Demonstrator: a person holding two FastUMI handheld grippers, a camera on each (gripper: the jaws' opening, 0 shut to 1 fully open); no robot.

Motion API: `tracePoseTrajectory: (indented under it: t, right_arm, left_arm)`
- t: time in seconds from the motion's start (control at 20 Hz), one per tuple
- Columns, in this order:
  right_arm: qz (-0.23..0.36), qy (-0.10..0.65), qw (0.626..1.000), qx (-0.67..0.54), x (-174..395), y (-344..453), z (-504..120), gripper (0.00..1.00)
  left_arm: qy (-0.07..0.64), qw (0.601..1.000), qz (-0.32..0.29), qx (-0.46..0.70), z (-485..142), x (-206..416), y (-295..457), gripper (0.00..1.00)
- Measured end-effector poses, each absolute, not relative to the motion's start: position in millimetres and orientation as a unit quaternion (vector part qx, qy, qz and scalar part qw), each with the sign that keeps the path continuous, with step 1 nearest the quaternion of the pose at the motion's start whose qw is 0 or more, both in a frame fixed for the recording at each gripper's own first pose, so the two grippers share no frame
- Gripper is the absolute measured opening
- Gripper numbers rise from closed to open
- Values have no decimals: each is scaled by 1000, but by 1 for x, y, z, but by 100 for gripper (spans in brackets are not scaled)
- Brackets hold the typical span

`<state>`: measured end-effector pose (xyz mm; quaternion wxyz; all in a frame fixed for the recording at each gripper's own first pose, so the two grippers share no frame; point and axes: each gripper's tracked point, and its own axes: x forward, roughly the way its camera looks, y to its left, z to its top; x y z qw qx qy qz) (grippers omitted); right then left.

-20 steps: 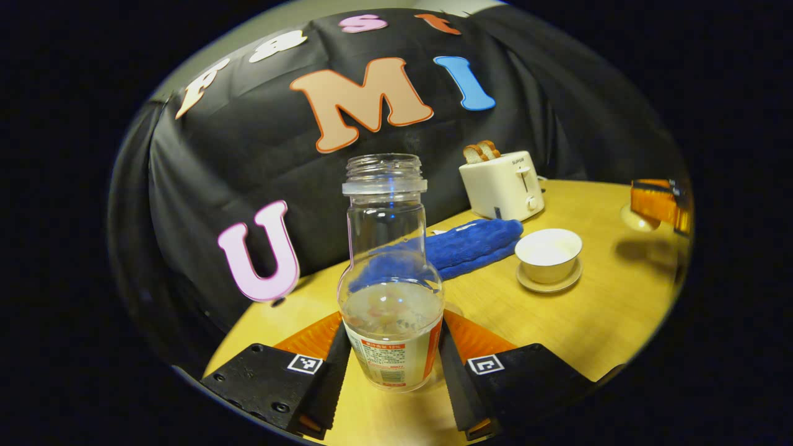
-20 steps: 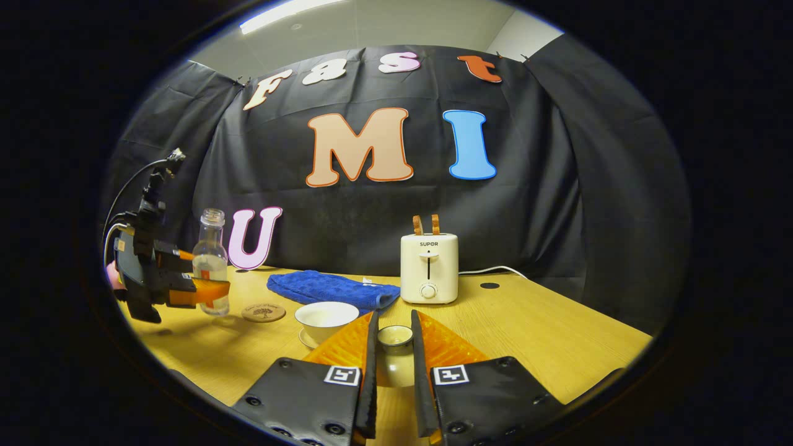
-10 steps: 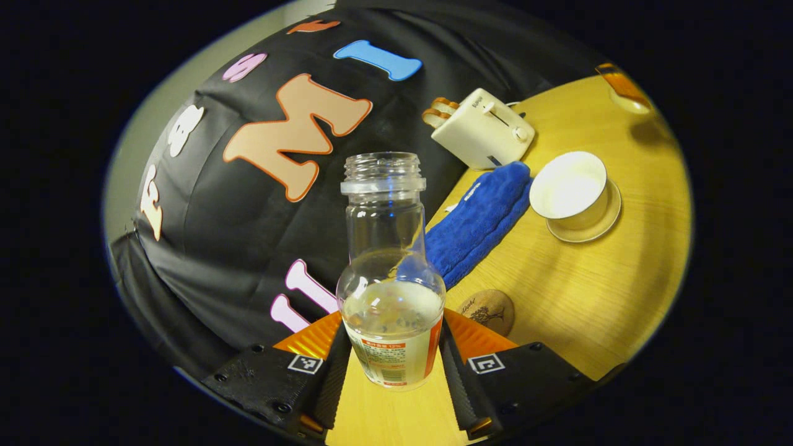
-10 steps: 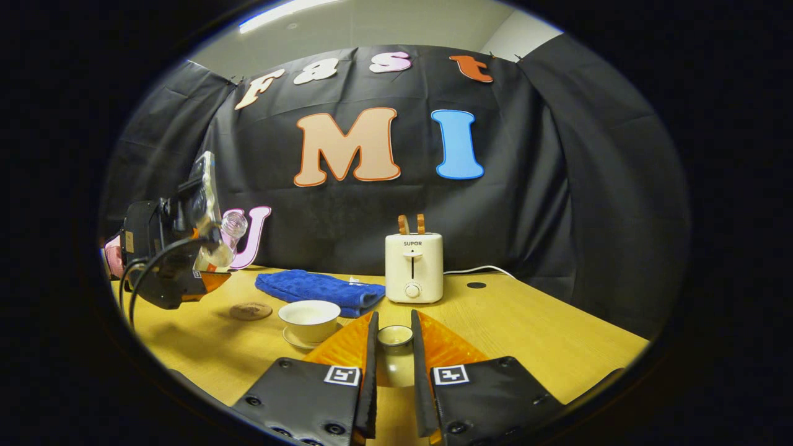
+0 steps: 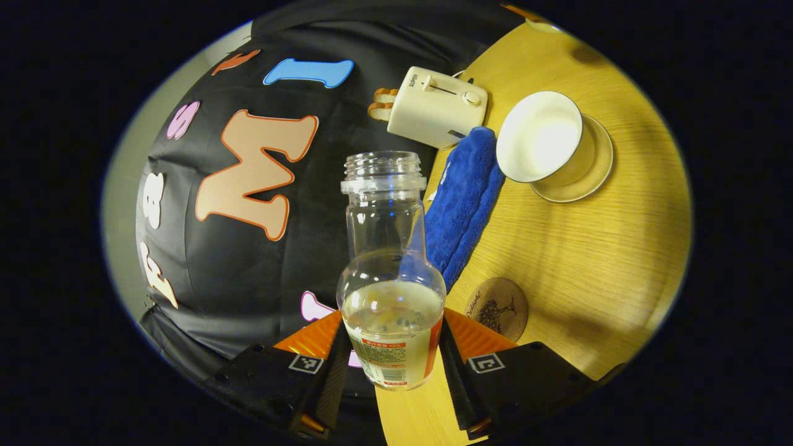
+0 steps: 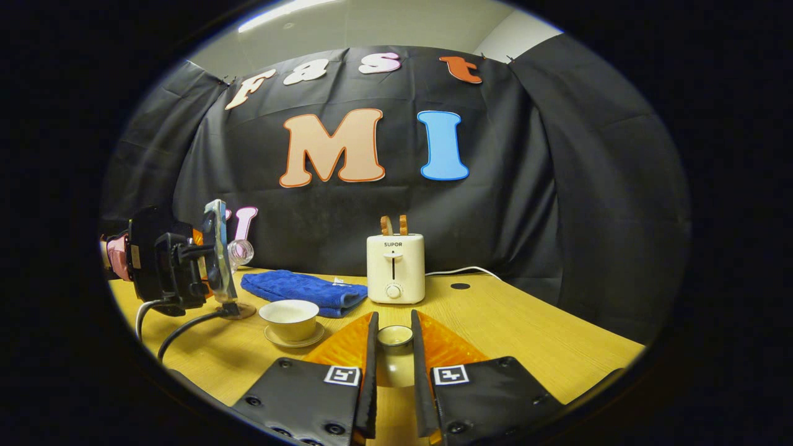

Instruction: Open the teacup lid with one hand, grasp the water bottle and pour water into the teacup with the other hand; after pouring, place the water bottle on the coaster and then close the teacup lid.

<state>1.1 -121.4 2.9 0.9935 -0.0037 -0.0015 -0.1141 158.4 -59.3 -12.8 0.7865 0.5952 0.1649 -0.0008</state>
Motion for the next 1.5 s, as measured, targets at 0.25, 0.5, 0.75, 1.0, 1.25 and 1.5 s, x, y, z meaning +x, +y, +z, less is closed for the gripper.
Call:
tracePoseTrajectory:
  t: [0.25, 0.5, 0.75, 1.0, 1.25, 1.5]
  right_arm:
    - [-124, -3, 992, -4, 1, -129, 4, 28]
    - [-128, -3, 992, -4, -1, -132, 4, 28]
    - [-128, -3, 992, -4, -1, -132, 3, 28]
    - [-129, -3, 992, -4, -1, -133, 3, 29]
    - [-129, -3, 992, -4, -1, -133, 4, 29]
    - [-128, -3, 992, -4, -1, -133, 3, 29]
  left_arm:
    - [169, 737, -12, 654, -18, 164, -65, 69]
    - [172, 696, -19, 697, -20, 167, -67, 70]
    - [174, 662, -23, 728, -16, 167, -68, 70]
    - [182, 634, -31, 751, -16, 167, -67, 70]
    - [179, 613, -35, 769, -15, 168, -69, 69]
    - [175, 596, -35, 783, -11, 171, -72, 70]
